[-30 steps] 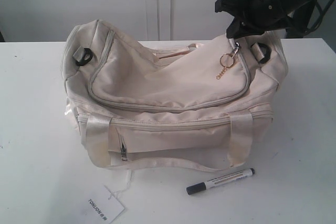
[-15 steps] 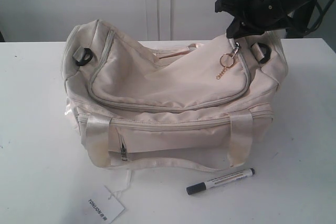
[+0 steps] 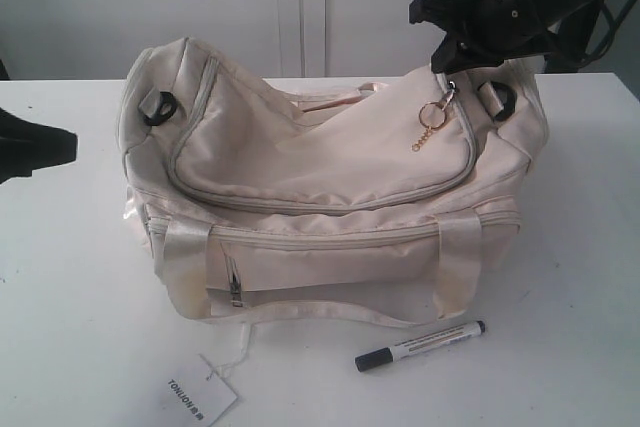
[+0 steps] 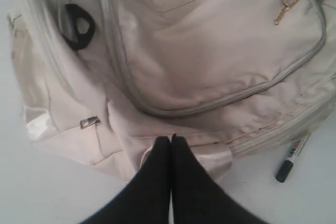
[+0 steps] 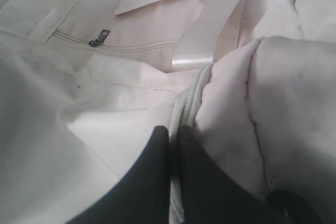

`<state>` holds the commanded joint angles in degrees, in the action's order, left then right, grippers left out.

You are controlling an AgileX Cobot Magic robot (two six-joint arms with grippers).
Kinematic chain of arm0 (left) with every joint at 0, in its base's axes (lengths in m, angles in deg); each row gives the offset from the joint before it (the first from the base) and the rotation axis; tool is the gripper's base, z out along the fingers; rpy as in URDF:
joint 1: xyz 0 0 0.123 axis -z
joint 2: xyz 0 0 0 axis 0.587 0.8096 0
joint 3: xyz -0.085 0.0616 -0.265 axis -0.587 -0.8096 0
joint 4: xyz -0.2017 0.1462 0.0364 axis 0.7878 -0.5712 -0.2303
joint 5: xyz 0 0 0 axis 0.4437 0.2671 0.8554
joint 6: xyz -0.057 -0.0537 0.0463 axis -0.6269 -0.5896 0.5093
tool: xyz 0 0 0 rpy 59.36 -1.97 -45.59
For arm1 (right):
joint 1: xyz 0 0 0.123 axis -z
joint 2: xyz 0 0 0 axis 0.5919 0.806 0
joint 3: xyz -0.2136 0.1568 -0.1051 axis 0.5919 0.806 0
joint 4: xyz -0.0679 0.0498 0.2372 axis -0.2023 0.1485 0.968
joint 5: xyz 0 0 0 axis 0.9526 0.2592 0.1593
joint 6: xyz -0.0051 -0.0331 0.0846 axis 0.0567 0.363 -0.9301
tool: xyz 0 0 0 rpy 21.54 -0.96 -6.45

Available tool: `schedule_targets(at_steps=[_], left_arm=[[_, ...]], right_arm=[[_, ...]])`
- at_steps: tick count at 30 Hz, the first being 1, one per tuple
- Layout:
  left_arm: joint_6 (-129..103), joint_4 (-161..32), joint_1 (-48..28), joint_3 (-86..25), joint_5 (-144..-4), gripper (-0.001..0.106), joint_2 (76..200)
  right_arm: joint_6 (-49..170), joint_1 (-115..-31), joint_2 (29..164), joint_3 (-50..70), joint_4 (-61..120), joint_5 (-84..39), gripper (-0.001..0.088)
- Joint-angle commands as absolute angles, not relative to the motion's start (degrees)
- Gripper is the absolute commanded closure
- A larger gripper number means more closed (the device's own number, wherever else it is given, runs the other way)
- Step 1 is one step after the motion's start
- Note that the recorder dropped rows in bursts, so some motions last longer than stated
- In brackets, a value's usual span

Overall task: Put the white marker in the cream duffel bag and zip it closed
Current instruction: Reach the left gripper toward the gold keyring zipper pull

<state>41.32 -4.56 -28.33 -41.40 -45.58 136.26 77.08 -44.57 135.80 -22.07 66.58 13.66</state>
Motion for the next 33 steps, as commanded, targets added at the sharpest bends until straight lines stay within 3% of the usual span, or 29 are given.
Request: schedule_targets(at_steps=[15,33], left_arm=[[41.3,-4.6,-7.8,-32.6,-59.2,0.105,151.5],[41.3,-4.6,0.2,-19.2,-62.4,0.105,168.1]], right_arm=[[77.1,-44.6,135.8,-22.1,66.6,13.7,0.0868],[77.1,-44.6,135.8,-22.1,66.6,13.7,0.0868]])
